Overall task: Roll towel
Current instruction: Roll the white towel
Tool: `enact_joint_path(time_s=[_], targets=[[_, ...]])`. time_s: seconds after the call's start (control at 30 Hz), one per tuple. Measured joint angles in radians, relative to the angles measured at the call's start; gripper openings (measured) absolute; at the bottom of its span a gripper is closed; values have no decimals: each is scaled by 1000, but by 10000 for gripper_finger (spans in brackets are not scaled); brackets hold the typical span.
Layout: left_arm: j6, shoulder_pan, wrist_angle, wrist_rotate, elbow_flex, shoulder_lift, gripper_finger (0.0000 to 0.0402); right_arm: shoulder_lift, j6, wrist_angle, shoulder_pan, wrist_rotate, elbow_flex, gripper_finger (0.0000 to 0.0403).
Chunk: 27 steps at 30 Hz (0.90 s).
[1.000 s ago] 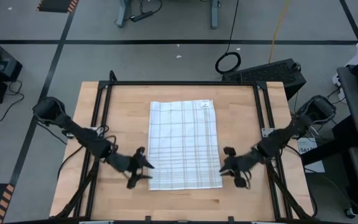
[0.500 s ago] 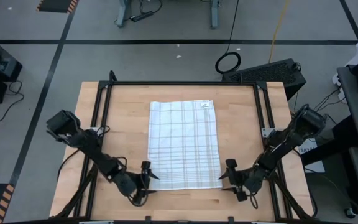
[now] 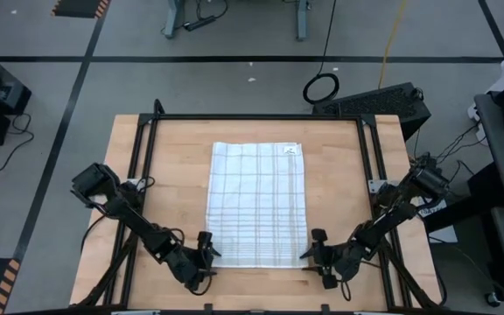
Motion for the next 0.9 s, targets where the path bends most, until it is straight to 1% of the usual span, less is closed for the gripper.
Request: enact_joint_path(time_s=[0.17,0.27,0.33,0.4,0.5,0.53,0.63,0.7,0.8,0.87,0.9], targets=[[-55,6,-9,0,3,29,251,0,24,-7,0,12,0,100],[-89,10,-8,-10,3,41,212,1,42,-10,-2,20,-1,58],[-125,12,-10,-36,3,47,172,1,56,-11,-2,24,-1,29],[-156,15,-13,-50,3,48,120,1,64,-11,-2,23,-1,10],[-186,18,-4,-60,2,39,31,-4,83,-4,-2,19,-3,11],[-200,17,0,-59,1,31,19,-10,86,-1,-2,14,-3,12],[-211,19,26,-24,-5,-5,19,-49,81,-8,-2,-14,-7,6],[-233,19,52,29,-6,-44,19,-94,80,-2,-2,-49,-7,4],[-311,22,74,114,-3,-106,14,-166,82,-3,-6,-98,-8,5],[-336,23,76,154,-3,-133,12,-217,81,-21,-15,-124,-9,4],[-335,25,82,159,-3,-144,12,-241,82,-35,-21,-128,-9,4]])
